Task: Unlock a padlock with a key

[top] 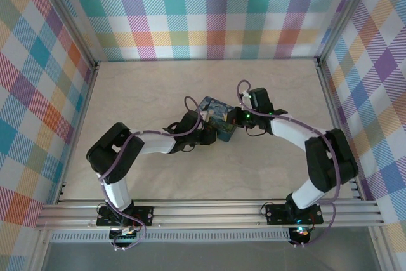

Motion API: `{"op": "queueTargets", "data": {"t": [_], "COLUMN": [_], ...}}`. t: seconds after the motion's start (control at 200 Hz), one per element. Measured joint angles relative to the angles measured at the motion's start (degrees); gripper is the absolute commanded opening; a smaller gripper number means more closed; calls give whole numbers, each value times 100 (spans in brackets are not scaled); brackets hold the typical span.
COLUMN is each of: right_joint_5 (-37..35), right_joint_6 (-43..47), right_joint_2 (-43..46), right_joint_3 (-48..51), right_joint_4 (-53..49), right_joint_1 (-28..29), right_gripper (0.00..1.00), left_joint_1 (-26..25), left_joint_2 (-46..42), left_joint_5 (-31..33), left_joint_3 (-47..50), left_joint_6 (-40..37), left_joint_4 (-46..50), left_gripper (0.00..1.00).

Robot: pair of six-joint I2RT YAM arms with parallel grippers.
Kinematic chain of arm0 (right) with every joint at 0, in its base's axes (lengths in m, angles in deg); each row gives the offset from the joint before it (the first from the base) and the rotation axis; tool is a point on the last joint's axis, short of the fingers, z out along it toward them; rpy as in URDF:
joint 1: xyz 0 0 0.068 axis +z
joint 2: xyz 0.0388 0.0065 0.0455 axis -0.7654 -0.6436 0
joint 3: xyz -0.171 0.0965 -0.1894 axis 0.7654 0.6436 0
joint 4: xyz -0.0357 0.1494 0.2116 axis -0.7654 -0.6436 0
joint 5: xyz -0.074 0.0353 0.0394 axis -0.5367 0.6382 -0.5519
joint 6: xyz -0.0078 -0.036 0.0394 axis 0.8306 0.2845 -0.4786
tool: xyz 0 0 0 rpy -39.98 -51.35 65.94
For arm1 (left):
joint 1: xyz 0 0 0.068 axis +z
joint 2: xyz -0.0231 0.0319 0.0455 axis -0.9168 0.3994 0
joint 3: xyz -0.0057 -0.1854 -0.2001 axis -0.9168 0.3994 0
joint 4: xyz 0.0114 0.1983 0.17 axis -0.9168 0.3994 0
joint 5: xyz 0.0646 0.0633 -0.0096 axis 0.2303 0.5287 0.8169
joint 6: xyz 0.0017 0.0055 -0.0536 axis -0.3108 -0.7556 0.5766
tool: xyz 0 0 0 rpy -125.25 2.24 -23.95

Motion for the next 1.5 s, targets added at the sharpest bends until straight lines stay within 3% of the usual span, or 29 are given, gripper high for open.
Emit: {"op": "queueTargets", "data": {"t": [0.415, 0.675, 0.995, 1.5], "right_joint_5": [-273, -448, -741, -1016], "right_joint_6": [540, 699, 791, 754], "right_joint_2": [2037, 2706, 2736, 1663], "right_joint_3": [1690, 2555, 3215, 3285], "right_joint_4": [595, 1115, 1840, 2828], "right_joint_1": [20, 310, 817, 1257], "right_gripper": [0, 0, 0, 0], "left_joint_1": [0, 0, 0, 0], "left_joint_2": [-306, -348, -382, -382], "left_joint_5": [-660, -907, -1047, -1056], "left_joint_3": [-470, -772, -866, -970], "left_joint_6": [1021, 1587, 1928, 2092], "left_joint_4": [966, 1357, 1517, 1582], "left_gripper": [18, 16, 14, 14]}}
